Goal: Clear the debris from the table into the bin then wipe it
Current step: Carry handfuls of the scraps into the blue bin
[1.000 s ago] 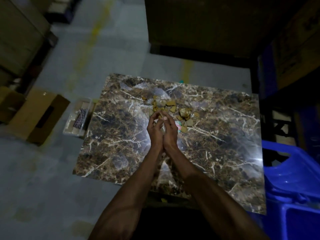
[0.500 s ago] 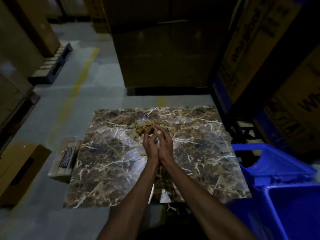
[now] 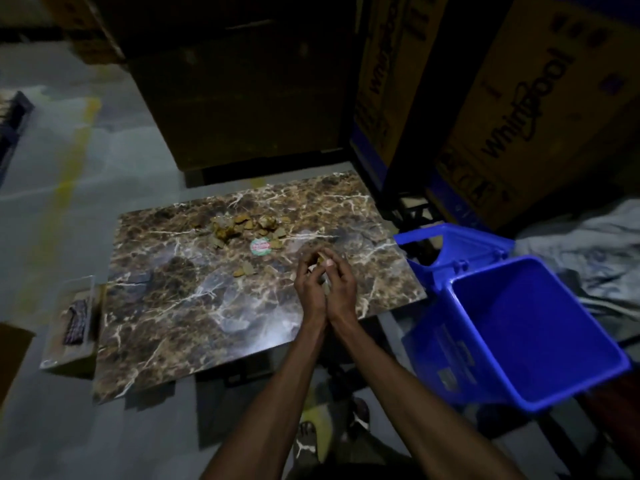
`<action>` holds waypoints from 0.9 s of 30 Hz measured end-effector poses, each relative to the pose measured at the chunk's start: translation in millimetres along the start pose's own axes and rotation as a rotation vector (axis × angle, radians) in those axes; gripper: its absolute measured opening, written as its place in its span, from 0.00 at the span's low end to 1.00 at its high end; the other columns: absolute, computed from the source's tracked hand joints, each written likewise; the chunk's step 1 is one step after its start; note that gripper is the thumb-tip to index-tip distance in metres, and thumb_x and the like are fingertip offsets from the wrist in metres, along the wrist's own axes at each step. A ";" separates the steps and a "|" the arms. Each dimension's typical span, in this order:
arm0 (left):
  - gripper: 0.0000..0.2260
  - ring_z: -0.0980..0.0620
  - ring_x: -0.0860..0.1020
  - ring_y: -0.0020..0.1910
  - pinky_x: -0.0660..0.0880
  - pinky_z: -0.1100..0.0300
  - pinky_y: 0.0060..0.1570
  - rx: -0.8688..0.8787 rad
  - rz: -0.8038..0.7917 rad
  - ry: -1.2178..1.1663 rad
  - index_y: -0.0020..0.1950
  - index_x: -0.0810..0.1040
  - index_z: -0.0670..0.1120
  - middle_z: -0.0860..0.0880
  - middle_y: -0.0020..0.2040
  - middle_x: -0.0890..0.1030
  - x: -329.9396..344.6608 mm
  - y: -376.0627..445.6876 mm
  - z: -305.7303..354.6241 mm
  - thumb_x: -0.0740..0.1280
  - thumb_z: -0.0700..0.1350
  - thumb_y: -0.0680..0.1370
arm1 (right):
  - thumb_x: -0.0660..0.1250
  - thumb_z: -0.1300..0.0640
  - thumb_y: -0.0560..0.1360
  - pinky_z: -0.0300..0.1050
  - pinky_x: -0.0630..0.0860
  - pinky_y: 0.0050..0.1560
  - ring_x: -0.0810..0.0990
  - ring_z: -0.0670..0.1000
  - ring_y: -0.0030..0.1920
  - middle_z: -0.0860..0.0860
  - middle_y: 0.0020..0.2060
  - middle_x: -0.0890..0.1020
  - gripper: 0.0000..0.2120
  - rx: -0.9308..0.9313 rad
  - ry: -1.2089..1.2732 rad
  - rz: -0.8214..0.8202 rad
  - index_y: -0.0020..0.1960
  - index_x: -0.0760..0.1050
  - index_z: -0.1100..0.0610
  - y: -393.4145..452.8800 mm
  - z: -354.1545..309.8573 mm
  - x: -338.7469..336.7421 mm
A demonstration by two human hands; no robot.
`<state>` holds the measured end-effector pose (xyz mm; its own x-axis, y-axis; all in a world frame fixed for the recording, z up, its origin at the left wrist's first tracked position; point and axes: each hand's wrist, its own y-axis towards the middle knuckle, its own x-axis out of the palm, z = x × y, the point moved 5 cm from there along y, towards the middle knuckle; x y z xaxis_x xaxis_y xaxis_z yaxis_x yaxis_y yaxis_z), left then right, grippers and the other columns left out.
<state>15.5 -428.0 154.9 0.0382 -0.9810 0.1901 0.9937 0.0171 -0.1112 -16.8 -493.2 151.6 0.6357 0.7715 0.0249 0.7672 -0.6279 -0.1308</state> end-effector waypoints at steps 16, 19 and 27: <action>0.12 0.56 0.83 0.51 0.78 0.60 0.53 -0.181 -0.319 0.003 0.56 0.81 0.45 0.54 0.50 0.86 234.8 -208.0 -97.1 0.65 0.34 0.75 | 0.64 0.64 0.81 0.42 0.79 0.59 0.83 0.46 0.59 0.51 0.59 0.85 0.12 -0.027 0.203 0.332 0.62 0.82 0.60 -16.4 28.0 -330.4; 0.15 0.48 0.82 0.55 0.77 0.54 0.57 -0.269 -0.333 -0.001 0.57 0.82 0.43 0.46 0.54 0.85 277.4 -249.5 -131.9 0.66 0.37 0.71 | 0.63 0.59 0.82 0.42 0.79 0.55 0.83 0.44 0.57 0.51 0.59 0.84 0.13 0.084 0.186 0.323 0.64 0.80 0.61 -20.5 44.5 -397.5; 0.16 0.44 0.81 0.60 0.76 0.52 0.62 -0.405 -0.470 0.036 0.60 0.80 0.39 0.40 0.61 0.83 380.5 -293.9 -194.5 0.62 0.27 0.77 | 0.60 0.61 0.85 0.41 0.79 0.55 0.83 0.44 0.56 0.51 0.60 0.83 0.12 0.143 0.144 0.424 0.64 0.78 0.56 2.4 58.8 -509.3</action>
<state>-282.5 -843.9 70.2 -0.4046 -0.8716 0.2768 0.7840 -0.4864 -0.3857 -343.7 -881.6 80.4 0.9036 0.4216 0.0756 0.4242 -0.8566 -0.2939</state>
